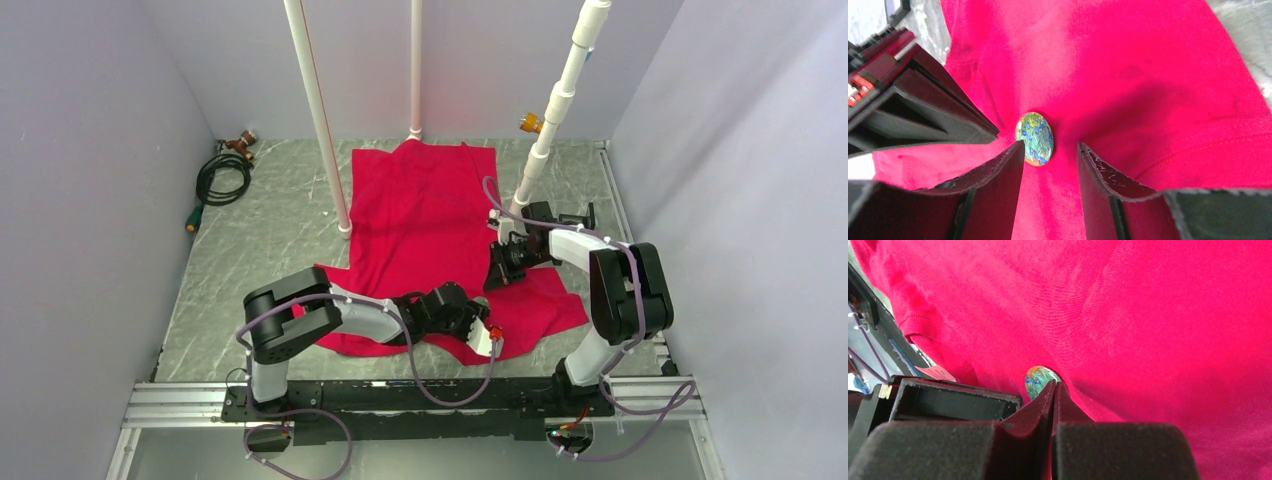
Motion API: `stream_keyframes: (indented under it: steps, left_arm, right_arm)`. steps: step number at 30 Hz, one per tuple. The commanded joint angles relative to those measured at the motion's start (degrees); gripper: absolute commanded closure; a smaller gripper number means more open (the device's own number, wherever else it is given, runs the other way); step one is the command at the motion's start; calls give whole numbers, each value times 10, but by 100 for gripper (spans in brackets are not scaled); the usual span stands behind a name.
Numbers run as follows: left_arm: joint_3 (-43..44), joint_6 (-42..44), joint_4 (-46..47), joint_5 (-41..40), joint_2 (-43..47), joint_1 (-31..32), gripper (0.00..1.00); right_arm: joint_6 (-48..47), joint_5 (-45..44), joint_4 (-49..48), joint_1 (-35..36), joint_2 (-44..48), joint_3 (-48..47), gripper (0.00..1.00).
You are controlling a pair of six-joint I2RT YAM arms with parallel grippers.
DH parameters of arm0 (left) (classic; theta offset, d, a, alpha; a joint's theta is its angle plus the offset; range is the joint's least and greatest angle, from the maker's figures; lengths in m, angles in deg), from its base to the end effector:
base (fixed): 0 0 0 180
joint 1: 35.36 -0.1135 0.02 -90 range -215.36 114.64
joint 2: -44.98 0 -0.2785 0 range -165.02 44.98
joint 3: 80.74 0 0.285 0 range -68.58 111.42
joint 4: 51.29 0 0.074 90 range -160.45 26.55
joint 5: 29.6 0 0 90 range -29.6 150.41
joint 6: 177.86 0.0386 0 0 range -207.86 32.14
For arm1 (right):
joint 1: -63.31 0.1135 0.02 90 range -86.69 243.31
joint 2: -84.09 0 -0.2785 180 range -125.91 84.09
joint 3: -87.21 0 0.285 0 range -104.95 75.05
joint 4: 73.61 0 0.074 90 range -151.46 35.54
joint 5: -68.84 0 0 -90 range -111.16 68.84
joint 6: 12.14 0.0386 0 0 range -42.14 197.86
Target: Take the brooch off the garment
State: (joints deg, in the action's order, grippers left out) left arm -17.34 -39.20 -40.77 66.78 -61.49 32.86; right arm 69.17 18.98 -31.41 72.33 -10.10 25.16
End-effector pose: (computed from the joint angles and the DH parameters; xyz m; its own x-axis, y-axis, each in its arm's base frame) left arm 0.1451 -0.3748 0.1255 0.5871 0.5416 -0.6017 0.7824 -0.1890 0.5934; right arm 0.3019 0.0731 0.1400 -0.8960 -0.2592 -0.3606 -0.4320 0.6966 0.5728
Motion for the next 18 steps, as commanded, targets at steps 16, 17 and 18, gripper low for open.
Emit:
stream_keyframes:
  steps: [16,17,18]
  left_arm:
    - [30,39,55,-52,-27,1,58]
    - [30,38,53,-52,-23,1,58]
    - [31,37,53,-54,-22,1,57]
  right_arm:
    - [5,-5,5,20,-56,-41,100]
    - [5,-5,5,20,-56,-41,100]
    - [4,-4,6,22,-57,-41,100]
